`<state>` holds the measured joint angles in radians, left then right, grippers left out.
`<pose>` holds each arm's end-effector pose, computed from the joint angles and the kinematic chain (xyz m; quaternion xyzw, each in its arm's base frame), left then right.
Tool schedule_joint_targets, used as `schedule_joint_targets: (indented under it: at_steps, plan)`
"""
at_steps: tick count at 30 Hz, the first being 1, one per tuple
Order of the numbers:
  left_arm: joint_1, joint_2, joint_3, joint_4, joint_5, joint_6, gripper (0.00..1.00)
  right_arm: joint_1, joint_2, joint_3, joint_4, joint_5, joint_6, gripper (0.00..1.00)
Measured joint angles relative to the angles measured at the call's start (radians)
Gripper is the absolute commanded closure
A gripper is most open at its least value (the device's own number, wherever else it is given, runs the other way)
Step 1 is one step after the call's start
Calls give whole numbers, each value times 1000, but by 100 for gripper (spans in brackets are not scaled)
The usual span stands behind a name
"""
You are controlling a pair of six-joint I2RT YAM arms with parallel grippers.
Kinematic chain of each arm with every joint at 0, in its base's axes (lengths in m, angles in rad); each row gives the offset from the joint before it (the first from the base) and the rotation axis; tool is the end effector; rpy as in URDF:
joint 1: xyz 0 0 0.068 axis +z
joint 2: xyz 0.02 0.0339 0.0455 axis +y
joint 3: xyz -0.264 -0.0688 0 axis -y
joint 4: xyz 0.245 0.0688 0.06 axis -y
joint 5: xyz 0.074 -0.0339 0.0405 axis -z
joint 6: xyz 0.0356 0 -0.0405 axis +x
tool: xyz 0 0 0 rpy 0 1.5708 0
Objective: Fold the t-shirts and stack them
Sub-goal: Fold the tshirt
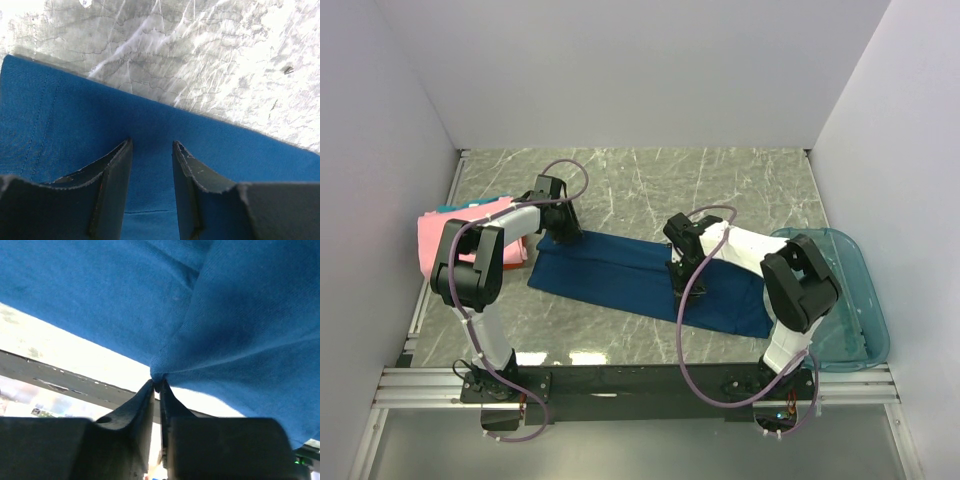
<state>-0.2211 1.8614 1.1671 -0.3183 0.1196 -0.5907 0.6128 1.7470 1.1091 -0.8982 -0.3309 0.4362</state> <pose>0.3700 -0.0875 0.1630 -0.1601 0.9463 -0.1614 0.2300 0.2409 0.1835 0.1681 0.0898 -0.9821 -0.1511 0.0677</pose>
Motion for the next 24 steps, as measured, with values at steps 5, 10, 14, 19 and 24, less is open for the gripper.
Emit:
schedule_joint_targets:
  at_steps: [5, 10, 14, 19, 24]
  plan:
    - [0, 0, 0, 0, 0, 0, 56, 0, 11, 5, -4, 2, 9, 60]
    - [0, -4, 0, -2, -1, 0, 56, 0, -4, 61, -27, 35, 20, 54]
    - [0, -20, 0, -5, -1, -5, 56, -22, -76, 119, -47, 79, 23, 49]
    - [-5, -45, 0, 0, 3, -24, 56, -141, -159, 116, -45, 132, 15, 43]
    - [-10, -44, -8, 11, 33, -48, 56, -290, -170, 36, -6, 176, 6, 43]
